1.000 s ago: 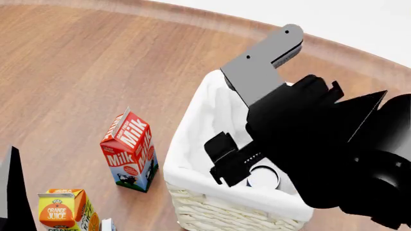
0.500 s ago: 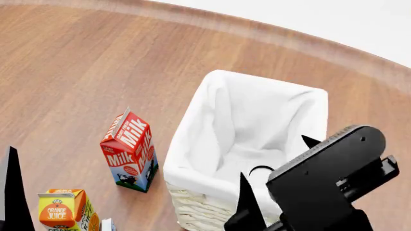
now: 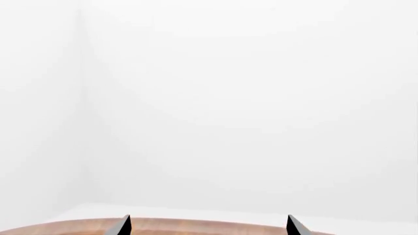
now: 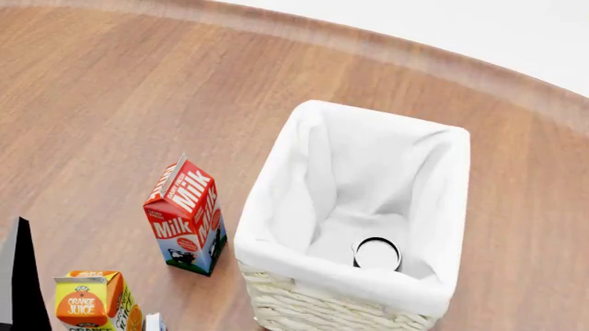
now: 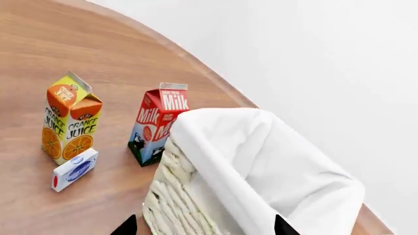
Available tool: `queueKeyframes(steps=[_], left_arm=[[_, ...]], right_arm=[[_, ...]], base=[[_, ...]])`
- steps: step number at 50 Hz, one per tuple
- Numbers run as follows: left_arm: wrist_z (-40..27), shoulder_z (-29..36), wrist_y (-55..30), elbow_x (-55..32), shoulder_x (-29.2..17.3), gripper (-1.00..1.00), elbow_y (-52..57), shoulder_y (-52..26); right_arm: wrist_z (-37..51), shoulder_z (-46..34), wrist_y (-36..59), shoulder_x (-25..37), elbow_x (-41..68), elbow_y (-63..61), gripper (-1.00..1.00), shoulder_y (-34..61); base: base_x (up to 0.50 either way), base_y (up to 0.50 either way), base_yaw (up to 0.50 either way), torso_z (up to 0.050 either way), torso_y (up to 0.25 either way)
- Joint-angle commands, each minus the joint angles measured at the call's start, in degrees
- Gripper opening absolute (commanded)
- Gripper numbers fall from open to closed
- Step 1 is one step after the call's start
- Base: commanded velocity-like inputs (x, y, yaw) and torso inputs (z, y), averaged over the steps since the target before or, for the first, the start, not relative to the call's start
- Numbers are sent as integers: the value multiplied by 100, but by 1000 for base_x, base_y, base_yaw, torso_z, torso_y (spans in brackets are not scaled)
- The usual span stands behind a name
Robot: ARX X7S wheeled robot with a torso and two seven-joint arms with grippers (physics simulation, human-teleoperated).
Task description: Pick up the alphabet soup and the tomato sauce, and put them in the basket.
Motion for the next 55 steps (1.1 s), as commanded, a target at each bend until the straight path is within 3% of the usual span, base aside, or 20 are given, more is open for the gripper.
queueKeyframes(steps=[1,24,41,55], left_arm=[[8,70,74,179,35,100,-85,121],[4,53,24,168,49,100,-69,126],[-28,-98,-103,-185,-80,100,152,-136],[-37,-112,-33,-194,-152,100,166,-150]], right_arm=[[-276,-629,-1261,-166,-1279,717,100,-883],[-1648,-1170,-1712,-796,-1882,1183,100,-665],[-2204,-1199,-105,-1437,-1447,562,100,-201],[-2380,-1169,224,-1951,-1314,923,100,75]], base=[[0,0,0,0,0],[0,0,0,0,0],[0,0,0,0,0],[0,0,0,0,0]])
